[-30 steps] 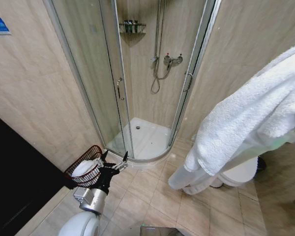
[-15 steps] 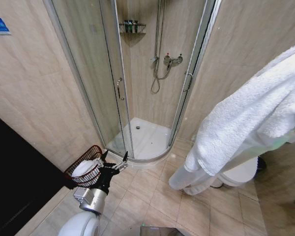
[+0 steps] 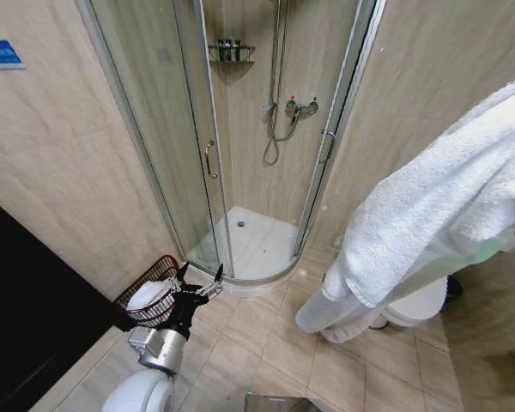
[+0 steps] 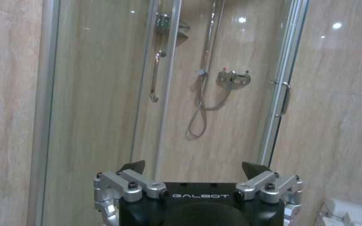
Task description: Discard the used towel into the hamper.
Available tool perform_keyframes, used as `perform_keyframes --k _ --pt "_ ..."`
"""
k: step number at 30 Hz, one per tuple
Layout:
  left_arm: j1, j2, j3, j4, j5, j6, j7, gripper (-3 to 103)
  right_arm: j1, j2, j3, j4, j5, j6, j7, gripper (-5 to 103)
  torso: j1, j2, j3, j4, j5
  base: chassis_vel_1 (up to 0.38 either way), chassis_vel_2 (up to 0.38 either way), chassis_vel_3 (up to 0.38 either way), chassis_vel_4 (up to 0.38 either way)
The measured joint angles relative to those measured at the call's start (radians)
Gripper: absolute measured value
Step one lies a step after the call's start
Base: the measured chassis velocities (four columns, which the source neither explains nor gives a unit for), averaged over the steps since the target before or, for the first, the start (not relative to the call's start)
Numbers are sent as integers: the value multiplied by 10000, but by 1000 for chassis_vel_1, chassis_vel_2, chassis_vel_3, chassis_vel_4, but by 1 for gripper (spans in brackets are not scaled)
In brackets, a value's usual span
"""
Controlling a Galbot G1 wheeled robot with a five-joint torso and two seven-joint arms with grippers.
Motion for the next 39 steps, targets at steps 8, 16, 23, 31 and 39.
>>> perform_keyframes --k 8,16,23,31,39 --pt "0 0 0 0 0 0 0 100 -94 67 -2 0 -15 20 -26 9 4 2 2 0 0 0 0 0 0" --pt "0 0 0 0 0 0 0 100 -93 15 -5 0 -24 32 -26 9 -10 -34 -17 -1 0 0 0 0 0" --pt "0 0 0 0 0 0 0 100 -81 11 -6 0 -25 33 -26 9 -19 -54 -27 0 0 12 11 16 17" --pt "0 0 0 0 0 0 0 100 -54 12 6 -1 -16 55 -13 9 -26 -71 -37 0 0 67 67 64 59" --pt "0 0 0 0 0 0 0 100 39 -21 -101 0 -17 71 -9 9 -31 -83 -44 1 0 96 102 99 93"
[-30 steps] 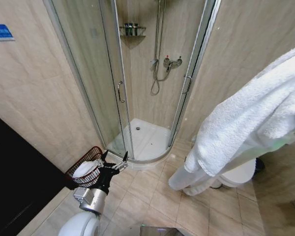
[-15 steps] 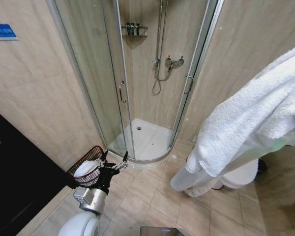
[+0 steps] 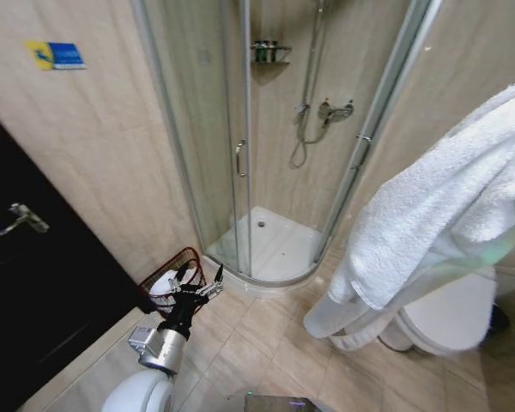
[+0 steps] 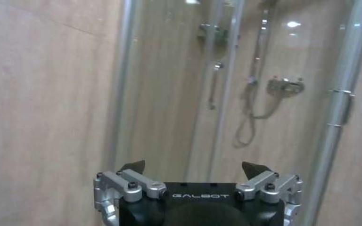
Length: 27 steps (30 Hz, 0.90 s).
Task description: Discard the used towel into the hamper.
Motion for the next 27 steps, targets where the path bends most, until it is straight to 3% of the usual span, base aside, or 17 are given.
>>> perform_keyframes --k 27 --pt "0 0 0 0 0 0 0 100 72 25 -111 0 -268 -64 -74 9 -9 -16 -11 -2 1 100 102 109 101"
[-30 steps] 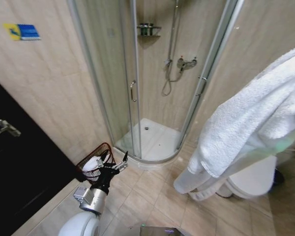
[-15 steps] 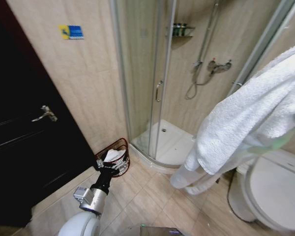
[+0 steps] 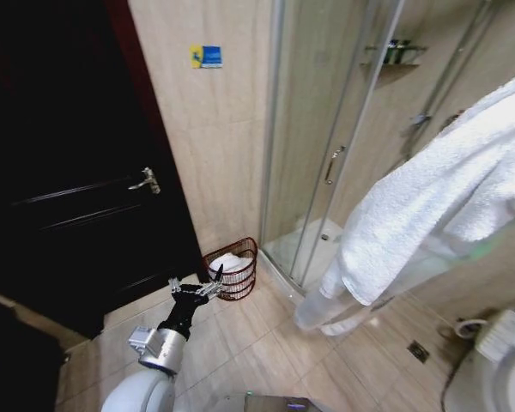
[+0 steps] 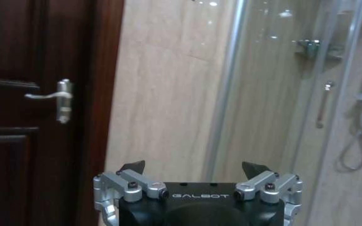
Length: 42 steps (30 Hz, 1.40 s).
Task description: Discard the used towel into the hamper.
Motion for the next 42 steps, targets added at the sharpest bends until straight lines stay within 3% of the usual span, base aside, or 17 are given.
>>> perform_keyframes --k 42 --pt "0 -1 0 0 0 0 0 100 -68 121 -190 0 -333 1 -229 9 -1 -7 -2 0 1 31 30 10 11"
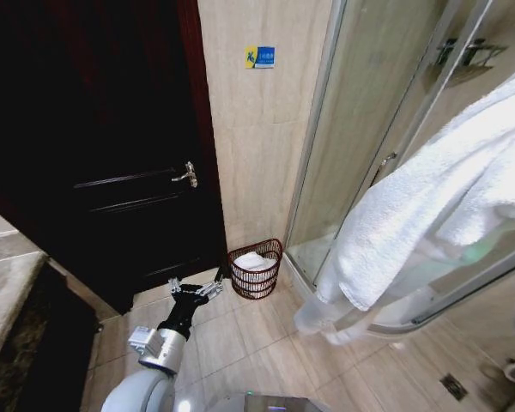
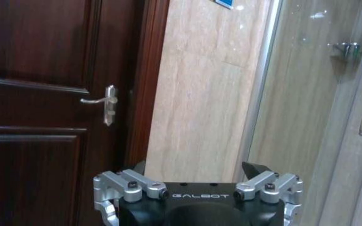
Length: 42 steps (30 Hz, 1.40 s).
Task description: Discard the used towel into the hamper.
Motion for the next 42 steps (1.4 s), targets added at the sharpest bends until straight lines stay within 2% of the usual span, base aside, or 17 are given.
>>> perform_keyframes --k 8,18,20,21,23,24,28,42 --pt "0 0 0 0 0 0 0 100 -1 21 -64 0 -49 -11 -6 9 -1 0 0 0 -1 32 34 -43 -28" --pt "0 4 0 1 0 0 0 100 46 33 -353 1 -21 -16 99 9 1 -2 0 4 -9 166 162 -166 -173" --pt "0 4 -2 0 0 0 -1 100 53 35 -380 1 -12 -14 103 9 1 -2 1 4 1 162 192 -190 -175" --pt "0 6 -2 0 0 0 0 100 62 37 -399 2 -7 -7 103 9 -1 0 -2 -2 -11 162 111 -139 -175" --pt "0 6 -2 0 0 0 -1 100 81 37 -408 10 3 19 103 9 -5 -5 -5 -1 -12 98 71 -53 -90" --pt "0 5 -2 0 0 0 -1 100 82 39 -410 8 12 23 102 9 -12 -26 -13 5 0 89 30 19 2" --pt "0 1 1 0 0 0 -1 100 82 41 -397 7 64 47 103 9 -38 -80 -42 1 4 7 -5 41 29" --pt "0 1 0 0 0 0 0 100 143 68 -574 -22 13 233 -16 9 -146 -314 -168 1 -4 43 45 69 68"
